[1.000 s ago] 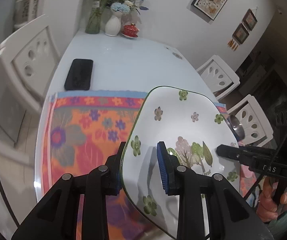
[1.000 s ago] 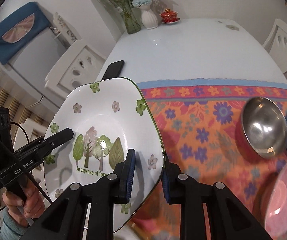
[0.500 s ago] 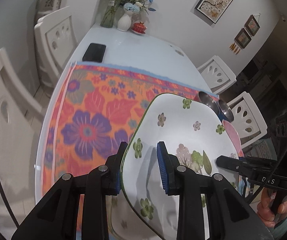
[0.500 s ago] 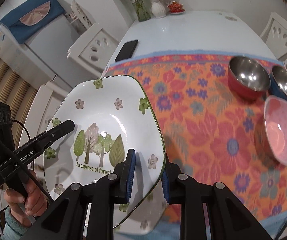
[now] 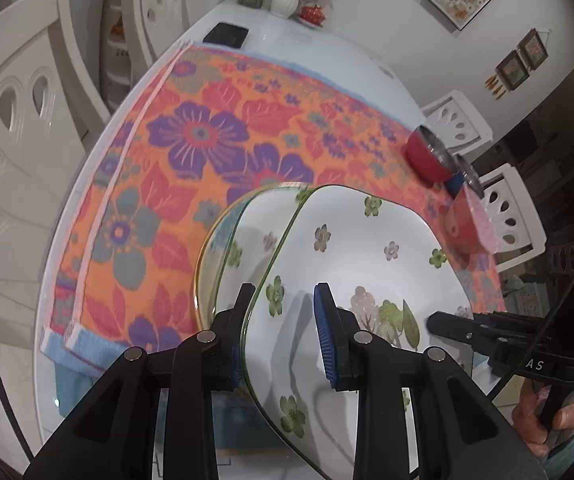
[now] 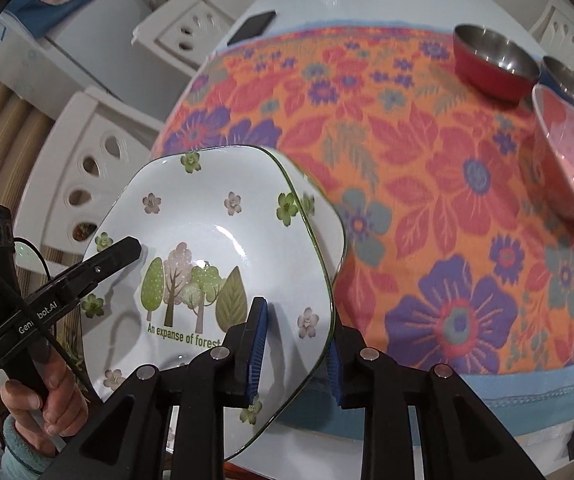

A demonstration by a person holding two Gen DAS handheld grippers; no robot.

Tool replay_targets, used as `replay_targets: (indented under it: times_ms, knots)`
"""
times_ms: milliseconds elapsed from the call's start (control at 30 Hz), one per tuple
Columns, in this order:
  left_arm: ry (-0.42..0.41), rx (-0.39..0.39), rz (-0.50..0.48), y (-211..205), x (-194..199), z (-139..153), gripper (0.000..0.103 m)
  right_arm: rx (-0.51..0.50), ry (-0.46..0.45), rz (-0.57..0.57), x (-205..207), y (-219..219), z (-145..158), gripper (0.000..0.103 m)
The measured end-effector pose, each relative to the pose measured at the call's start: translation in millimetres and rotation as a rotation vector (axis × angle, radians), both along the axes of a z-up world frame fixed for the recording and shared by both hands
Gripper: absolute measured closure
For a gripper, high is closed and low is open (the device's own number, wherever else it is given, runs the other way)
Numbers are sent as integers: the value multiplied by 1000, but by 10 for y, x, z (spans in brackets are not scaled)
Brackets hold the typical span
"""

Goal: Organize plates and bowls
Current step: 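Lower the smaller hexagonal plate onto the plate stack and open both grippers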

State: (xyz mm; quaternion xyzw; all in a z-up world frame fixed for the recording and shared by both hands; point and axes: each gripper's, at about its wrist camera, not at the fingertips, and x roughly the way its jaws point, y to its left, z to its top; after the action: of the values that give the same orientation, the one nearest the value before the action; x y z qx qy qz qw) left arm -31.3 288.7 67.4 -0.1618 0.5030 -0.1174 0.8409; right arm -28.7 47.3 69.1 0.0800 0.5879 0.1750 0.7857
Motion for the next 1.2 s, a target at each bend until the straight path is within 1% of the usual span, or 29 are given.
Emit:
replay_targets:
  times_ms: [133, 300, 467, 600, 800, 900, 1033, 1100, 1200]
  knots:
    - [21, 8, 2, 3, -1, -106, 77, -18, 20, 8, 50, 22, -101, 76]
    - [29, 10, -4, -2, 30, -168, 78, -33, 37, 6, 132, 31, -173, 76]
    - [41, 47, -31, -81, 91, -199, 78, -49, 52, -6, 224, 2, -212, 76]
    - [48, 90, -59, -157, 119, -192, 77, -54, 63, -12, 286, -27, -233, 76]
    - [73, 106, -101, -160, 160, -175, 77, -46, 70, -23, 387, -34, -252, 76]
    - [95, 114, -124, -167, 184, -156, 73, -39, 70, -25, 418, -35, -252, 76]
    - [120, 103, -138, -164, 202, -126, 66, -37, 72, -24, 441, -24, -244, 76]
    - [132, 118, -152, -182, 203, -119, 66, -33, 77, -26, 448, -21, -243, 76]
    - [152, 160, -196, -234, 176, -93, 66, -28, 85, -26, 456, -22, -248, 76]
